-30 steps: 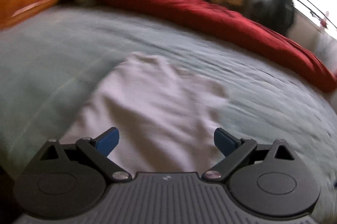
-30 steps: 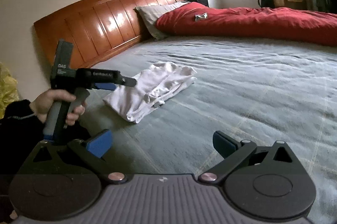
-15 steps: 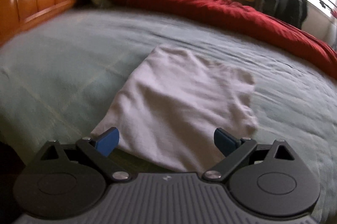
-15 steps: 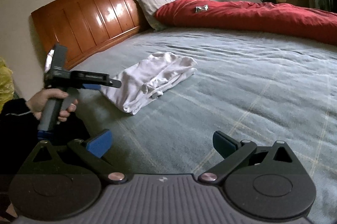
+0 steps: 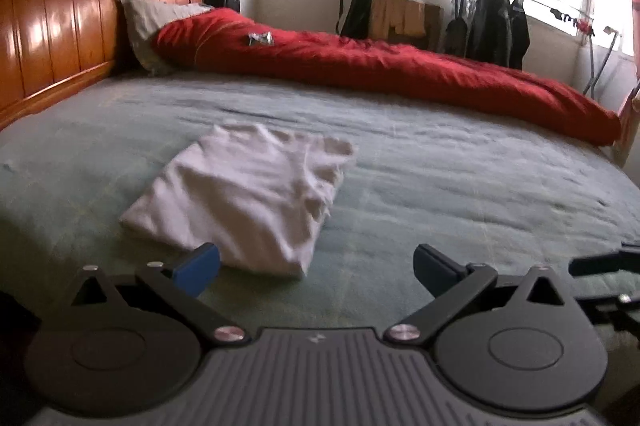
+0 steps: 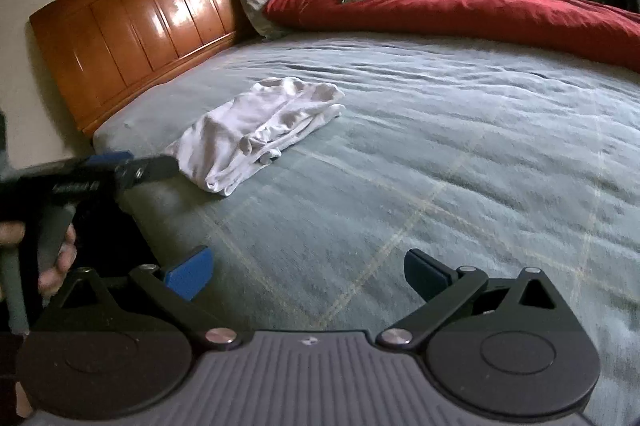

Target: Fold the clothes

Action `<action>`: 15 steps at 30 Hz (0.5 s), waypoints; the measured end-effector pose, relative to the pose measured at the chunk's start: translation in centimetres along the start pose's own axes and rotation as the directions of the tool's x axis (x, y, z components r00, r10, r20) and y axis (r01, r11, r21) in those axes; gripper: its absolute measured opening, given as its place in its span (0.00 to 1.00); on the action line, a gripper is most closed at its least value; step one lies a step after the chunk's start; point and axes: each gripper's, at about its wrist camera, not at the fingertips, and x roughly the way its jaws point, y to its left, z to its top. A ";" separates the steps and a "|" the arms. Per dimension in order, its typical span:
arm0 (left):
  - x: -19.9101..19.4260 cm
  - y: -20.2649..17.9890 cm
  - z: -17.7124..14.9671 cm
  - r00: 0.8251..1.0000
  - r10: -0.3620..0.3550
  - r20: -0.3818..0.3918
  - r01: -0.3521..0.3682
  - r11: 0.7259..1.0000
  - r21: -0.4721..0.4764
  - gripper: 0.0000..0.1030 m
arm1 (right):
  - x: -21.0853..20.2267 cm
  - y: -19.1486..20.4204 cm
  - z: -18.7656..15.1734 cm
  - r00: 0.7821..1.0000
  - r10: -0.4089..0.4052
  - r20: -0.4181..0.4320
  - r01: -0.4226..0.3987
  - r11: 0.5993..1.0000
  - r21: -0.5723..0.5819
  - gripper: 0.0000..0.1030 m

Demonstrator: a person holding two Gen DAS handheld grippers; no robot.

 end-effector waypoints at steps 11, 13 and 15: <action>-4.0 -2.2 -1.9 0.999 0.019 -0.030 -0.020 0.998 -0.052 0.99 | -1.9 1.6 -1.2 0.999 -0.032 0.034 0.034 0.997 -0.066 1.00; -4.3 -2.4 -2.0 0.999 0.019 -0.042 -0.023 0.997 -0.079 0.99 | -2.2 1.9 -1.4 0.999 -0.039 0.036 0.042 0.996 -0.077 1.00; -4.6 -2.7 -2.1 0.999 0.017 -0.046 -0.021 0.996 -0.092 0.99 | -2.4 2.2 -1.6 0.998 -0.046 0.038 0.050 0.995 -0.091 1.00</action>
